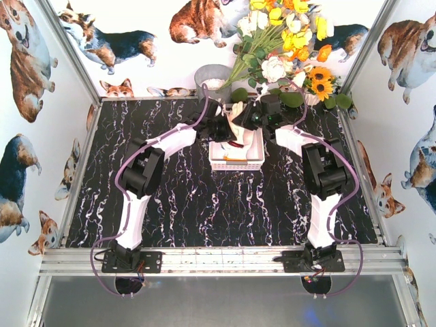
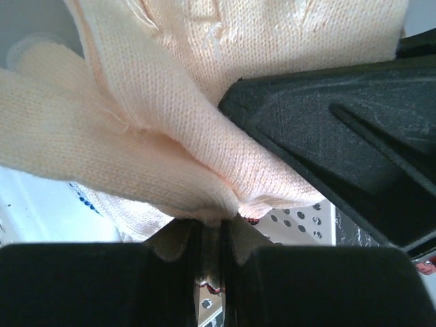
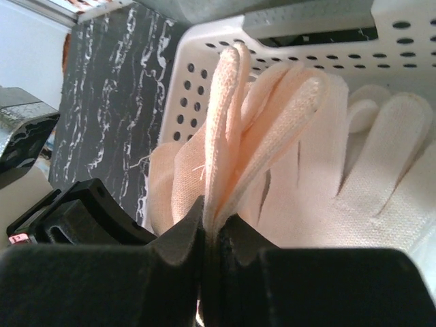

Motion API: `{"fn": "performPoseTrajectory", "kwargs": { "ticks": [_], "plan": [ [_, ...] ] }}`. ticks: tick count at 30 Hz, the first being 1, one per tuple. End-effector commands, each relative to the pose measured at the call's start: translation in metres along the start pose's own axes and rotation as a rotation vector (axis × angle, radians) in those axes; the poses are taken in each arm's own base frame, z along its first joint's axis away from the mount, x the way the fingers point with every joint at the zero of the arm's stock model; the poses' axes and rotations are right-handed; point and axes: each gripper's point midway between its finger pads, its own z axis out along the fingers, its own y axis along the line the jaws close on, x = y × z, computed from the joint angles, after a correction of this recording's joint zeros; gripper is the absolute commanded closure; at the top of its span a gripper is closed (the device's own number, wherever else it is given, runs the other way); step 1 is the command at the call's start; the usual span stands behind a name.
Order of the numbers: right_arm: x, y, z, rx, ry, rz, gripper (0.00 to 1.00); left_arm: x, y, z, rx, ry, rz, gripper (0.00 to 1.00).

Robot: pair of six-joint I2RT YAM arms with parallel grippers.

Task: Put the gloves into the storage basket
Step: Place the glove in the bin.

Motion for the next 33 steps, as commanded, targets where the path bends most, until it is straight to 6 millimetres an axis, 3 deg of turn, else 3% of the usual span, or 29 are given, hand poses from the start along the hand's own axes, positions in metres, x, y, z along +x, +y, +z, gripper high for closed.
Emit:
{"fn": "performPoseTrajectory", "kwargs": {
  "ticks": [1, 10, 27, 33],
  "plan": [
    [-0.009, -0.006, 0.009, 0.013, -0.017, -0.031, 1.0, 0.007, 0.021, 0.011, -0.025, 0.025, -0.009, 1.0],
    [0.0, -0.024, 0.003, 0.105, 0.025, -0.077, 1.0, 0.028, 0.021, 0.007, 0.015, 0.065, -0.065, 1.0],
    [-0.009, -0.029, -0.017, 0.172, 0.025, -0.135, 1.0, 0.049, -0.021, -0.01, 0.137, 0.106, -0.078, 1.0],
    [0.0, -0.034, -0.016, 0.178, 0.049, -0.125, 1.0, 0.061, -0.001, -0.004, 0.058, 0.121, -0.081, 1.0]
  ]
}}
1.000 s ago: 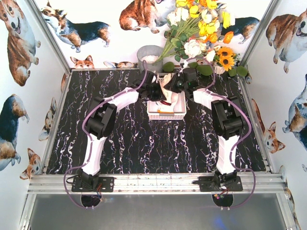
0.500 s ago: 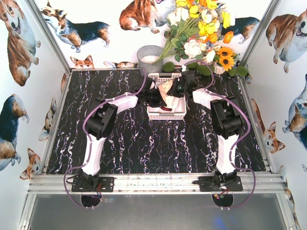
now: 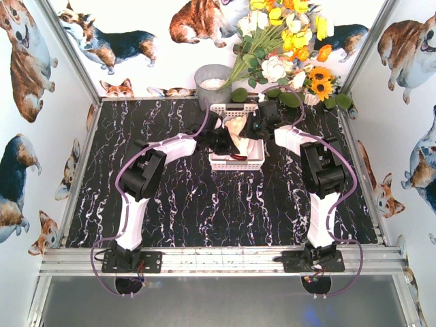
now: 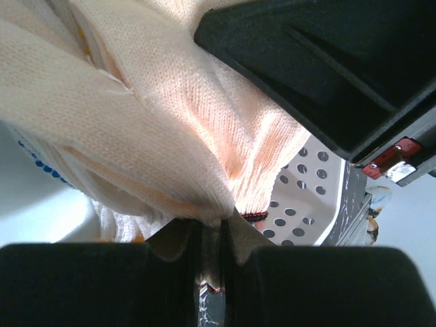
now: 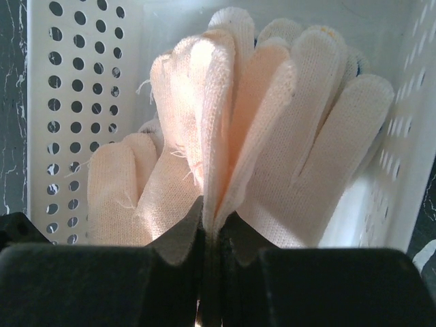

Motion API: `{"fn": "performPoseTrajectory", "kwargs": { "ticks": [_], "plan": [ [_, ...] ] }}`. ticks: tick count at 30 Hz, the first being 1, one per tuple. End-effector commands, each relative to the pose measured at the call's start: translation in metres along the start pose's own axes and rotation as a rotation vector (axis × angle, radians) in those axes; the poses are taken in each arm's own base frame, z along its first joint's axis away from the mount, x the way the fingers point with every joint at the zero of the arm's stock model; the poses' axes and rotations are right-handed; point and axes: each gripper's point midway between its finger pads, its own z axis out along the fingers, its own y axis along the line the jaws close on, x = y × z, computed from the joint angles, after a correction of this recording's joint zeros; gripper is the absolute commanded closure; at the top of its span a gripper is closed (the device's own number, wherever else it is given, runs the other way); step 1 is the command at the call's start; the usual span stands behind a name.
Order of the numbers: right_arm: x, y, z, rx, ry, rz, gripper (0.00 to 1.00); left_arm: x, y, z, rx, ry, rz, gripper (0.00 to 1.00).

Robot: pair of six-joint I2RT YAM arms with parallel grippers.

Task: Put the gloves into the storage basket
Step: Place the glove in the bin.

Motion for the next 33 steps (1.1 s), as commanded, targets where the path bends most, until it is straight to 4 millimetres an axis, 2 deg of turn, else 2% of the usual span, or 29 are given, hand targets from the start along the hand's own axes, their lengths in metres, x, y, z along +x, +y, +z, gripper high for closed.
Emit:
{"fn": "performPoseTrajectory", "kwargs": {
  "ticks": [1, 3, 6, 9, 12, 16, 20, 22, 28, 31, 33],
  "plan": [
    [-0.041, 0.016, -0.019, -0.026, -0.111, -0.039, 1.0, 0.004, 0.006, -0.003, -0.043, 0.001, 0.008, 1.0],
    [-0.038, 0.011, -0.016, -0.011, -0.105, -0.04, 1.0, 0.006, 0.013, -0.002, -0.076, 0.003, 0.006, 0.99],
    [-0.035, 0.004, -0.013, 0.016, -0.097, -0.046, 1.0, 0.0, 0.013, -0.007, -0.103, -0.017, 0.027, 0.89],
    [-0.029, -0.001, -0.009, 0.039, -0.084, -0.06, 1.0, -0.009, 0.003, -0.018, -0.105, -0.039, 0.051, 0.72],
    [-0.024, -0.009, -0.004, 0.074, -0.072, -0.082, 1.0, -0.015, -0.013, -0.029, -0.078, -0.056, 0.066, 0.61],
    [-0.022, -0.014, -0.003, 0.093, -0.068, -0.098, 1.0, -0.018, -0.027, -0.047, -0.072, -0.071, 0.072, 0.52],
    [-0.027, -0.008, -0.009, 0.084, -0.082, -0.112, 1.0, -0.02, -0.039, -0.07, -0.083, -0.092, 0.083, 0.46],
    [-0.03, -0.003, -0.013, 0.068, -0.087, -0.112, 0.94, -0.023, -0.043, -0.083, -0.095, -0.122, 0.095, 0.44],
    [-0.044, 0.023, -0.033, 0.002, -0.121, -0.122, 0.64, -0.032, -0.037, -0.116, -0.171, -0.212, 0.134, 0.35],
    [-0.059, 0.034, -0.053, 0.002, -0.161, -0.161, 0.57, -0.032, -0.029, -0.127, -0.189, -0.232, 0.127, 0.34],
    [-0.069, 0.033, -0.067, 0.042, -0.189, -0.191, 0.54, -0.03, -0.024, -0.132, -0.2, -0.235, 0.125, 0.33]
  ]
}}
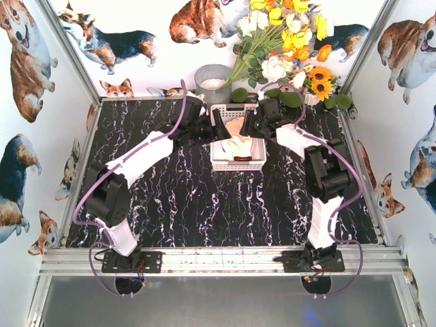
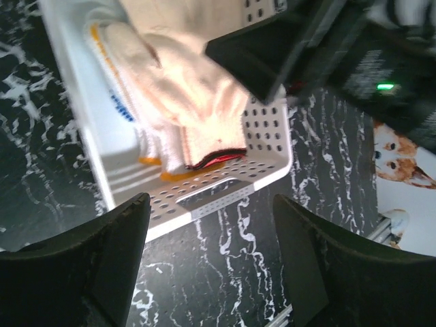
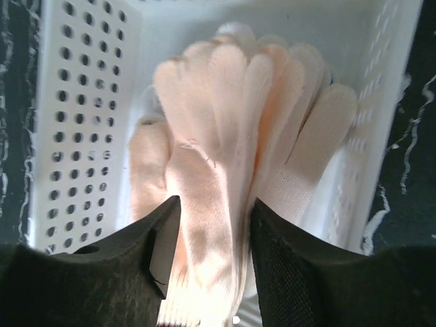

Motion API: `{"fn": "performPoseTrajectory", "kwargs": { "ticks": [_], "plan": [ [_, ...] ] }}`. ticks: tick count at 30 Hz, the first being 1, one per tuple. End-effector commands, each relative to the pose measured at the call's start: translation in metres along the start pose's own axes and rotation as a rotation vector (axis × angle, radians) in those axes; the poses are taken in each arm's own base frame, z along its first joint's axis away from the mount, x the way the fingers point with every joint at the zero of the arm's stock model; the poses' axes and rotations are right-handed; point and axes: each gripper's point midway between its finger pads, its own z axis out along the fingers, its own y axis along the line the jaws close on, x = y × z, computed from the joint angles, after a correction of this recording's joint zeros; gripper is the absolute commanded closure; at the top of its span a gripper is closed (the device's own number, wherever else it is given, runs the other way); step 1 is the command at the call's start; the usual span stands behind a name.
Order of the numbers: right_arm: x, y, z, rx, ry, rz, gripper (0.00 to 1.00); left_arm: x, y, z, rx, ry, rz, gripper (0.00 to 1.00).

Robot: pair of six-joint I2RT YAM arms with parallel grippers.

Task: Put the gloves into the storage basket
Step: Place the glove in the bin.

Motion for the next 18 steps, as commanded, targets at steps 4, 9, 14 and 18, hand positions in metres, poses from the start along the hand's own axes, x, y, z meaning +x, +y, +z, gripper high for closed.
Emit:
{"fn": "performPoseTrajectory", "kwargs": {
  "ticks": [4, 9, 14, 18],
  "plan": [
    [-0.078, 0.015, -0.076, 0.088, -0.217, -0.157, 0.51, 0.006, 0.034, -0.015, -0.096, -0.013, 0.013, 0.32],
    [-0.071, 0.027, -0.093, 0.06, -0.199, -0.19, 0.54, 0.009, 0.052, -0.022, -0.156, -0.027, 0.021, 0.32],
    [-0.034, 0.045, -0.079, 0.044, -0.089, -0.243, 0.6, 0.008, 0.06, -0.037, -0.165, -0.051, 0.009, 0.31],
    [-0.009, 0.046, -0.064, 0.061, -0.021, -0.271, 0.73, 0.011, 0.067, -0.043, -0.174, -0.052, -0.003, 0.31]
  ]
}}
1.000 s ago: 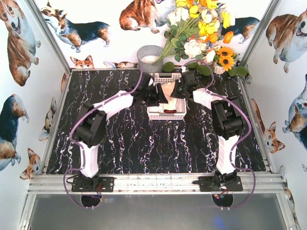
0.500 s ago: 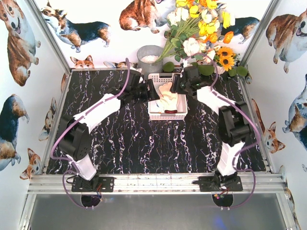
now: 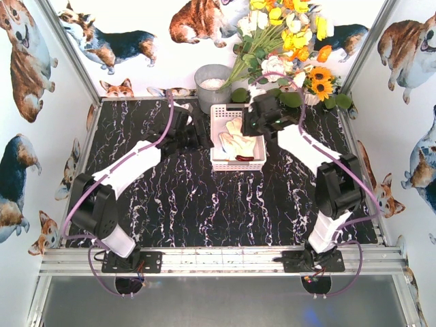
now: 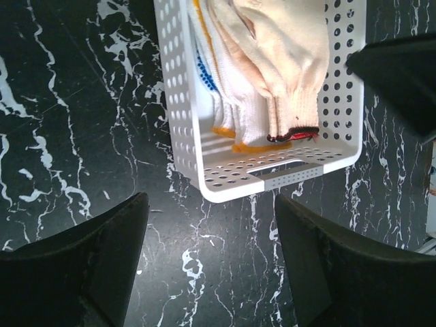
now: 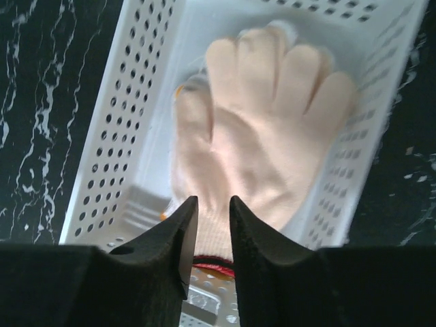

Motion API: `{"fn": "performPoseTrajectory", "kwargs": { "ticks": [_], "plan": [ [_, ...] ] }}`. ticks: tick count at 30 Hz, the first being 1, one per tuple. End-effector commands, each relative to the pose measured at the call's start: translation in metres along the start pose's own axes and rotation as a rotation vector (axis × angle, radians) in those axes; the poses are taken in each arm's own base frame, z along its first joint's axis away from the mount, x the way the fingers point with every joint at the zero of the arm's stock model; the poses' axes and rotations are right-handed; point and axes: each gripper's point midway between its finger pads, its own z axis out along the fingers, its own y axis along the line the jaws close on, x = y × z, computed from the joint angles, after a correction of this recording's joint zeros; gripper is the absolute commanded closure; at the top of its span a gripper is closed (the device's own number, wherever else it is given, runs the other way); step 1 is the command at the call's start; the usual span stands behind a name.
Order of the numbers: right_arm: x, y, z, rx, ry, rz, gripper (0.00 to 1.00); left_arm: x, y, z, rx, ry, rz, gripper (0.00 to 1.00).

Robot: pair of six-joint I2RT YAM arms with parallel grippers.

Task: Put the gloves into the storage basket
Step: Place the glove in the bin.

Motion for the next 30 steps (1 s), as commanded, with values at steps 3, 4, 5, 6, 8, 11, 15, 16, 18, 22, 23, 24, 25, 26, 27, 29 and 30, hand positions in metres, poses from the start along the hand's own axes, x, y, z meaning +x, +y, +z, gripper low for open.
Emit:
{"fn": "performPoseTrajectory", "kwargs": {
  "ticks": [3, 4, 5, 6, 8, 11, 15, 16, 18, 22, 23, 24, 25, 26, 27, 29, 30],
  "plan": [
    [0.024, 0.013, 0.011, 0.013, 0.075, -0.057, 0.79, -0.005, 0.014, -0.012, -0.018, -0.034, 0.0, 0.31],
    [0.028, 0.014, 0.012, 0.019, 0.089, -0.061, 0.81, -0.006, 0.015, -0.013, -0.018, -0.037, -0.003, 0.31],
    [0.033, 0.015, 0.013, 0.027, 0.103, -0.064, 0.82, -0.006, 0.017, -0.014, -0.021, -0.038, -0.006, 0.31],
    [0.037, 0.015, 0.013, 0.036, 0.119, -0.067, 0.83, -0.006, 0.018, -0.015, -0.023, -0.041, -0.01, 0.31],
    [0.045, 0.016, 0.012, 0.058, 0.155, -0.064, 0.85, -0.006, 0.021, -0.017, -0.025, -0.043, -0.016, 0.31],
    [0.058, 0.018, 0.014, 0.074, 0.197, -0.053, 0.89, -0.006, 0.023, -0.018, -0.022, -0.046, -0.023, 0.31],
    [0.069, 0.026, 0.019, 0.049, 0.229, -0.042, 0.91, -0.006, 0.025, -0.02, -0.022, -0.047, -0.027, 0.31],
    [0.07, 0.03, 0.021, 0.036, 0.232, -0.037, 0.91, -0.007, 0.026, -0.02, -0.023, -0.048, -0.029, 0.31],
    [0.073, 0.037, 0.027, 0.004, 0.242, -0.021, 0.91, -0.007, 0.028, -0.021, -0.025, -0.051, -0.031, 0.31],
    [0.072, 0.05, 0.038, -0.048, 0.248, 0.017, 0.92, -0.006, 0.03, -0.023, -0.029, -0.051, -0.037, 0.31],
    [0.072, 0.052, 0.04, -0.057, 0.25, 0.026, 0.92, -0.006, 0.032, -0.024, -0.031, -0.051, -0.039, 0.31],
    [0.073, 0.053, 0.042, -0.062, 0.254, 0.031, 0.92, -0.006, 0.032, -0.024, -0.032, -0.052, -0.039, 0.31],
    [0.075, 0.053, 0.045, -0.062, 0.259, 0.036, 0.92, -0.006, 0.033, -0.025, -0.033, -0.053, -0.04, 0.31],
    [0.076, 0.053, 0.047, -0.059, 0.263, 0.038, 0.92, -0.006, 0.034, -0.025, -0.036, -0.053, -0.042, 0.31],
    [0.078, 0.052, 0.05, -0.055, 0.267, 0.039, 0.92, -0.005, 0.035, -0.026, -0.038, -0.053, -0.043, 0.31],
    [0.084, 0.05, 0.054, -0.045, 0.279, 0.042, 0.92, -0.006, 0.037, -0.028, -0.039, -0.058, -0.045, 0.31],
    [0.086, 0.05, 0.055, -0.045, 0.285, 0.045, 0.92, -0.006, 0.036, -0.029, -0.038, -0.061, -0.044, 0.31]
  ]
}}
